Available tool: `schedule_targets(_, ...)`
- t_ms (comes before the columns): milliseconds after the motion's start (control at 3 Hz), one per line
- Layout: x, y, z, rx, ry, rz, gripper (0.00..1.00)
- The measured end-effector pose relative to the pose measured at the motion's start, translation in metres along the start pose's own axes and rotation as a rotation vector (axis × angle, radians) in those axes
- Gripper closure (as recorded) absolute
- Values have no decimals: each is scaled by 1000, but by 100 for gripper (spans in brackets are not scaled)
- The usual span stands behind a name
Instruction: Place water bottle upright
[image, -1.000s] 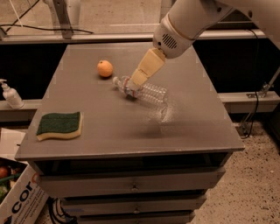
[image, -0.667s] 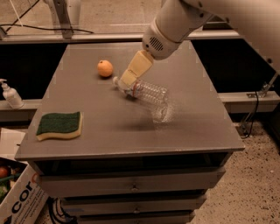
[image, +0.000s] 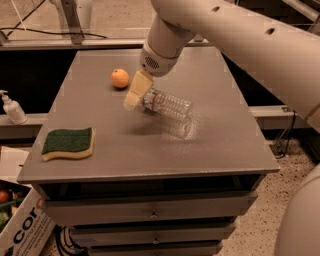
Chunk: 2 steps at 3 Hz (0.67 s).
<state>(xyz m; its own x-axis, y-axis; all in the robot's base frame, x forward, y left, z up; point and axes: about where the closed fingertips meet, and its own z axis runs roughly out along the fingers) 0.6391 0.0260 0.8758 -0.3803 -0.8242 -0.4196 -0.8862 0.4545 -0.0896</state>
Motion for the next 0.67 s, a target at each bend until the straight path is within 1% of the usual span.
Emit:
schedule_targets(333,3,-9,25,20,70,-14,0)
schedule_targets(667,4,-17,41,35,122,-17,0)
